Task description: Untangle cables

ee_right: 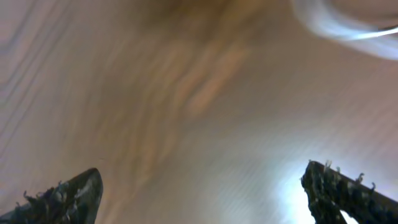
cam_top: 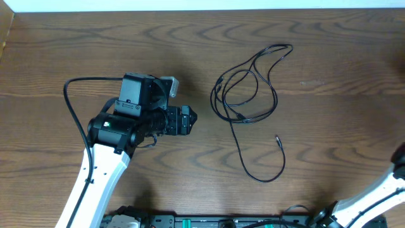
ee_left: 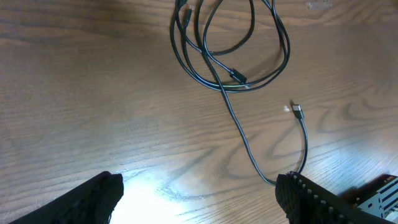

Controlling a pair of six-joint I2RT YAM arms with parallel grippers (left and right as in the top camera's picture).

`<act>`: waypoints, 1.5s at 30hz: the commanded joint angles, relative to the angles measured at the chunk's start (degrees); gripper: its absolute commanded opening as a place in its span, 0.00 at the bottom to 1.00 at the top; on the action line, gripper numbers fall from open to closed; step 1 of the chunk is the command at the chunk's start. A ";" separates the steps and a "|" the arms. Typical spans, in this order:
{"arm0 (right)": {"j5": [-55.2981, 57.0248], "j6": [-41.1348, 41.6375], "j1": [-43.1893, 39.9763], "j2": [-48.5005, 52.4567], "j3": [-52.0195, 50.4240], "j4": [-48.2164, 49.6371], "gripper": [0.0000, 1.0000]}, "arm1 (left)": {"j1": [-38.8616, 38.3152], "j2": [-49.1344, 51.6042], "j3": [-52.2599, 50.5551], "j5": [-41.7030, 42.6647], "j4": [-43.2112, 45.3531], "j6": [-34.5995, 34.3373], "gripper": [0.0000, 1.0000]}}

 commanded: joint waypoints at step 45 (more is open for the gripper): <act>16.87 23.80 51.76 -1.66 -4.35 6.75 0.70 | 0.72 0.28 -0.15 -11.43 -1.42 -2.23 0.85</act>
